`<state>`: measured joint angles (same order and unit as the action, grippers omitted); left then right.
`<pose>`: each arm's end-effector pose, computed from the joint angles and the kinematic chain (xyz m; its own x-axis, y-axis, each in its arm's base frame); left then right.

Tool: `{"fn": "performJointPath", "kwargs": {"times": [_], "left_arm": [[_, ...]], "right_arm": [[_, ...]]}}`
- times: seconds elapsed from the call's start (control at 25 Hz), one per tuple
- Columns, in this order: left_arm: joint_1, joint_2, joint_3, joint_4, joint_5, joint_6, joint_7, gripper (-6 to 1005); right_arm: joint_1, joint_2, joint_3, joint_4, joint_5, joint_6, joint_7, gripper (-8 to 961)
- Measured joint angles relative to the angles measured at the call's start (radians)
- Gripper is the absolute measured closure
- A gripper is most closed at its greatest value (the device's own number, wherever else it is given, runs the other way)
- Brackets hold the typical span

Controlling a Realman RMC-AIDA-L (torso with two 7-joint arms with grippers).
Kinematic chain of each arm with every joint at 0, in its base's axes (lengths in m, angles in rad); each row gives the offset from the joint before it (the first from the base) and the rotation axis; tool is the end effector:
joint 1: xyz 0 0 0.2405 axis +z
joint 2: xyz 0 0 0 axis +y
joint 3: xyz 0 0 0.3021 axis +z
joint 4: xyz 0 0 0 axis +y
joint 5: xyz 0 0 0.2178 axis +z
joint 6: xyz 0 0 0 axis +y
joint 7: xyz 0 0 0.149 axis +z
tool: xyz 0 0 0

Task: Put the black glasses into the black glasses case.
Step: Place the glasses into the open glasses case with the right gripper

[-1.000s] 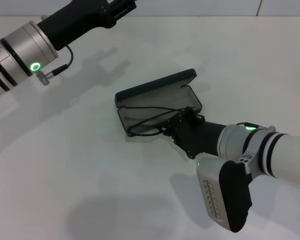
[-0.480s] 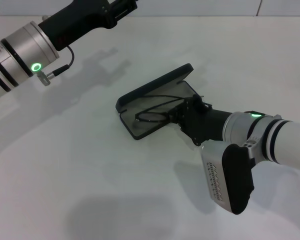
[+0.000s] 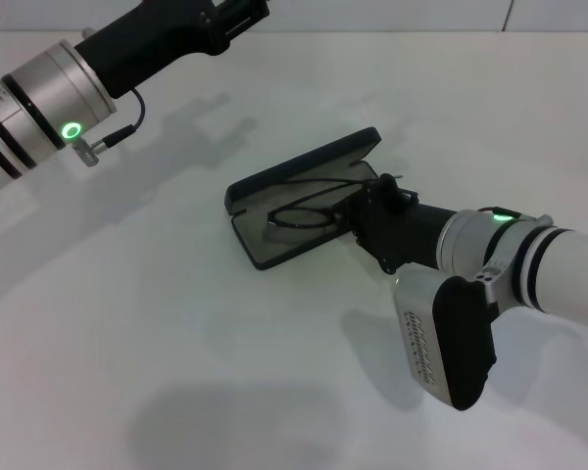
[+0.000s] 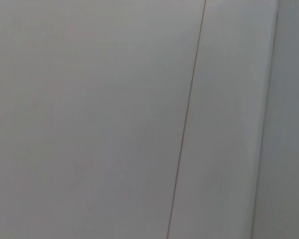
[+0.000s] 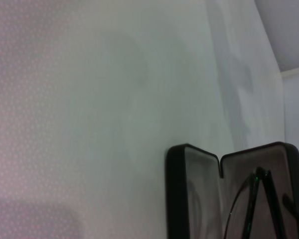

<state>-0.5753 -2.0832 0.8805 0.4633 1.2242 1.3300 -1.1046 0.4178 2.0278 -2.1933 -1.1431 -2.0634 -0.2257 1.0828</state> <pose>-0.2555 0.4134 -0.0122 0.5304 0.0436 0.8466 0.5768 -0.7504 -0.3227 0.1975 0.3567 -0.1564 0.6077 0.6707 0.4252 0.7898 -0.4541 -0.4124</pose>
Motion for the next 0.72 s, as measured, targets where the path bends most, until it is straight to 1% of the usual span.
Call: {"fn": "performJointPath", "kwargs": {"times": [0.32,0.56,0.72], "left_arm": [[0.000,0.000,0.000,0.000,-0.002,0.000,0.002,347],[0.000,0.000,0.000,0.000,-0.002,0.000,0.006,346],[0.003,0.000,0.000,0.000,-0.003,0.000,0.011,346]], "right_arm": [[0.022,0.000,-0.012,0.022,0.000,0.047,0.000,831],[0.046,0.000,-0.075,0.067,0.007,0.141,0.003,830],[0.044,0.000,-0.092,0.065,0.011,0.158,0.005,829]]}}
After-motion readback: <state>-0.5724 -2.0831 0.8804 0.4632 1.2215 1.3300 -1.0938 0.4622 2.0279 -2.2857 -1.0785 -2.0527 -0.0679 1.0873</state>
